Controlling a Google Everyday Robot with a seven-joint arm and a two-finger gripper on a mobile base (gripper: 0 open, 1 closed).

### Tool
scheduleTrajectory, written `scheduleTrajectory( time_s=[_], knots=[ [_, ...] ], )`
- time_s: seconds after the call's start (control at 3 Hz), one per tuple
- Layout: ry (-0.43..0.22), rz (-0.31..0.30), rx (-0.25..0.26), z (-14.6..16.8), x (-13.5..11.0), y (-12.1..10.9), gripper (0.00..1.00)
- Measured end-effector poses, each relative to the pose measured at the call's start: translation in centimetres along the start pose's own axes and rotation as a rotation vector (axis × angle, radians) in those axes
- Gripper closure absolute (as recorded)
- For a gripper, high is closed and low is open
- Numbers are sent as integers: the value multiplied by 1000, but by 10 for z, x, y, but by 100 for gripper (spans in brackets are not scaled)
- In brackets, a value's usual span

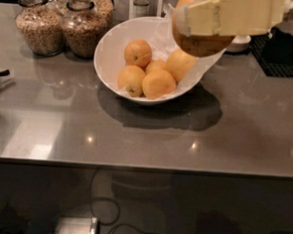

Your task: Pick orange from white bowl

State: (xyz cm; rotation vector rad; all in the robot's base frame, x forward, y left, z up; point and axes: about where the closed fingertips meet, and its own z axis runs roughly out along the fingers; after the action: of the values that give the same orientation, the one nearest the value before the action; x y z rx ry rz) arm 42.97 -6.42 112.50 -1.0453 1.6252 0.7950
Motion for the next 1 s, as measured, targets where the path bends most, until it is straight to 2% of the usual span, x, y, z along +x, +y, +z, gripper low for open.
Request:
scheduleTrajectory(
  time_s=[0.33, 0.67, 1.0],
  knots=[
    [1, 0, 0, 0, 0, 0, 100],
    [105, -29, 3, 13, 24, 13, 100],
    [162, -27, -24, 29, 55, 24, 100]
  ],
)
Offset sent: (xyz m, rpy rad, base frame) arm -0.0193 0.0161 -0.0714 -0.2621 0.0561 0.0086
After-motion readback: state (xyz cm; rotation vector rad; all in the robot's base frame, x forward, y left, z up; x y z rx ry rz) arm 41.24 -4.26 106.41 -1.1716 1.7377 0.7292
